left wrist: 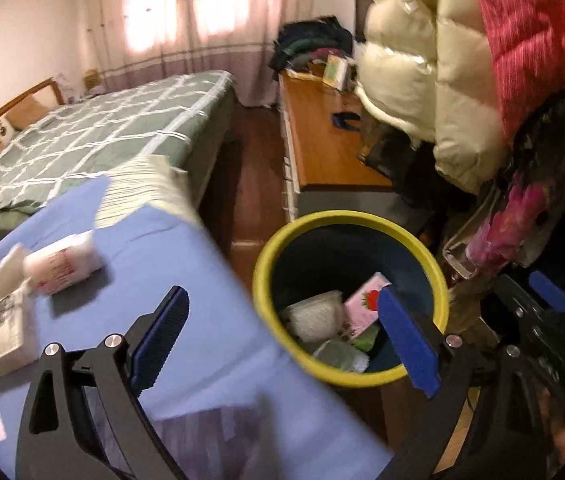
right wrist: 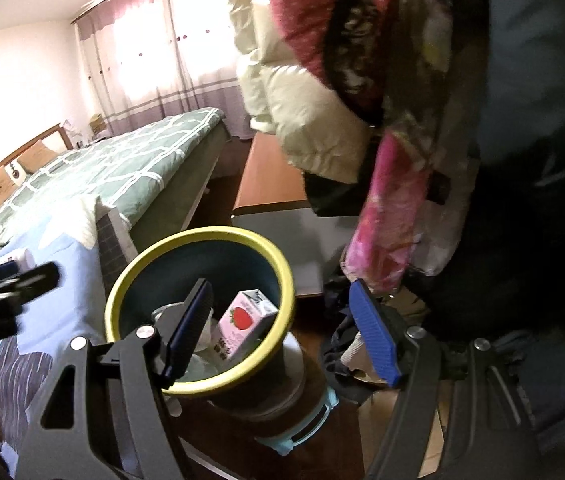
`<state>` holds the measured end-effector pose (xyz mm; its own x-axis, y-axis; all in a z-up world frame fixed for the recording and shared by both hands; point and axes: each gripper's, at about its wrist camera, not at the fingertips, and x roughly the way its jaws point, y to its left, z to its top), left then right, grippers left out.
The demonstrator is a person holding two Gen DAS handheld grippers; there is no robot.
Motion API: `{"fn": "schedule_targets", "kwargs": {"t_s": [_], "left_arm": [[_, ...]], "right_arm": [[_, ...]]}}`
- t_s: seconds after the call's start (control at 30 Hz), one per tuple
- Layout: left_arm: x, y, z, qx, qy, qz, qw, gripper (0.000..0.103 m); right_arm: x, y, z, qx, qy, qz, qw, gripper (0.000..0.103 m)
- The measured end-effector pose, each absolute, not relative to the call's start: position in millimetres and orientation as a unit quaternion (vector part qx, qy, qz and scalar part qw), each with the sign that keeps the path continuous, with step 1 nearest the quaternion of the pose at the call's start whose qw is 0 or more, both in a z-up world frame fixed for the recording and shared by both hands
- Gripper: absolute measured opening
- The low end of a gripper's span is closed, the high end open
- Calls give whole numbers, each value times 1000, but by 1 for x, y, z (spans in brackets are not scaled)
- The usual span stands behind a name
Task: Collect trash
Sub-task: 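Carry the bowl over the bin and open the left gripper, then grasp the white vitamin bottle with the right gripper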
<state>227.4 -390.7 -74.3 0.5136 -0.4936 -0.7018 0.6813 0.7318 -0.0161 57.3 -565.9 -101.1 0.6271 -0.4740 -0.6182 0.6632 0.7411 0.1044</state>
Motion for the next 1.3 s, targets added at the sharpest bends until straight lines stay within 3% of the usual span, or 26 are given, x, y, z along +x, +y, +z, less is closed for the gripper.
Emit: {"fn": "schedule_targets", "kwargs": {"t_s": [0.73, 1.07, 1.3], "left_arm": [[274, -43, -65, 44, 278, -45, 959, 96], [282, 5, -79, 13, 280, 8, 960, 96], [286, 9, -87, -12, 299, 8, 954, 96]], "right_arm": [[184, -403, -69, 83, 318, -138, 934, 68], [269, -319, -66, 50, 342, -54, 937, 68], [321, -327, -82, 41, 359, -83, 929, 70]]}}
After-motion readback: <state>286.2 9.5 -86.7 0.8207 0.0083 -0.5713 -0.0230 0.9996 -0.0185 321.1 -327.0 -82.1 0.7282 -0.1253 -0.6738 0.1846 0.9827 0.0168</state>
